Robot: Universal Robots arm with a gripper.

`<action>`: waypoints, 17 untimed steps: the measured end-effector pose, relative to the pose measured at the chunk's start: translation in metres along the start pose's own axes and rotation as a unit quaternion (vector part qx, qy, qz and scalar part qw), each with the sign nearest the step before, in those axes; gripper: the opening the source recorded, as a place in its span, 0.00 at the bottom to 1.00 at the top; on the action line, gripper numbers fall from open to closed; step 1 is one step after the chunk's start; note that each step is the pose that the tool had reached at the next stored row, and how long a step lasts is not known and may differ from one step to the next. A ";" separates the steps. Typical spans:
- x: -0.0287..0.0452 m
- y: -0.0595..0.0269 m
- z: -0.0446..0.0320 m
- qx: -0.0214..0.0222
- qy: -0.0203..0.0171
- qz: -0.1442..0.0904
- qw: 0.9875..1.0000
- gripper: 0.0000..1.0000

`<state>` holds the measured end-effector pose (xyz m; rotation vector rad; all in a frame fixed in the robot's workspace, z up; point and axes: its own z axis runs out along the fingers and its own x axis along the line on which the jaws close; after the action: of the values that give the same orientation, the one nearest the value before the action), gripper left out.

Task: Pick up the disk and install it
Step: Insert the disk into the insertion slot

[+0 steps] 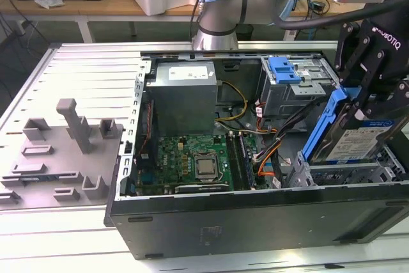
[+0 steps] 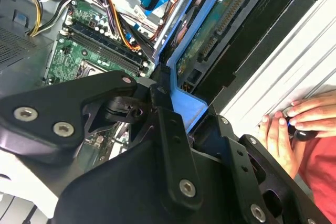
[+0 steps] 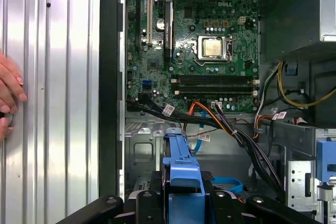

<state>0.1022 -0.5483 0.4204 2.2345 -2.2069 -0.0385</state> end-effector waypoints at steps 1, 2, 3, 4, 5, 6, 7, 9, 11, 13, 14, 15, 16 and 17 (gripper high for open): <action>0.0000 0.0000 0.0005 0.000 0.000 0.000 1.000 0.37; 0.0000 0.0000 0.0008 0.000 0.000 0.000 1.000 0.37; 0.0000 0.0000 0.0011 0.000 0.000 0.000 1.000 0.37; 0.0000 0.0000 0.0016 0.000 0.000 0.000 1.000 0.37; 0.0000 0.0000 0.0021 0.000 0.000 0.000 1.000 0.37; 0.0000 -0.0001 0.0024 0.000 0.000 0.000 1.000 0.37; 0.0000 -0.0001 0.0027 0.000 0.000 0.000 1.000 0.37; 0.0001 -0.0001 0.0033 0.000 0.000 0.000 1.000 0.37; 0.0001 -0.0001 0.0033 0.000 0.000 0.000 1.000 0.37; 0.0001 -0.0001 0.0034 0.000 0.000 0.000 1.000 0.37; 0.0001 -0.0001 0.0034 0.000 0.000 0.000 1.000 0.37; 0.0001 -0.0001 0.0035 0.000 0.000 0.000 1.000 0.37; 0.0001 -0.0001 0.0035 0.000 0.000 0.000 1.000 0.37; 0.0001 -0.0001 0.0036 0.000 0.000 0.000 1.000 0.37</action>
<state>0.1022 -0.5483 0.4168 2.2345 -2.2069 -0.0384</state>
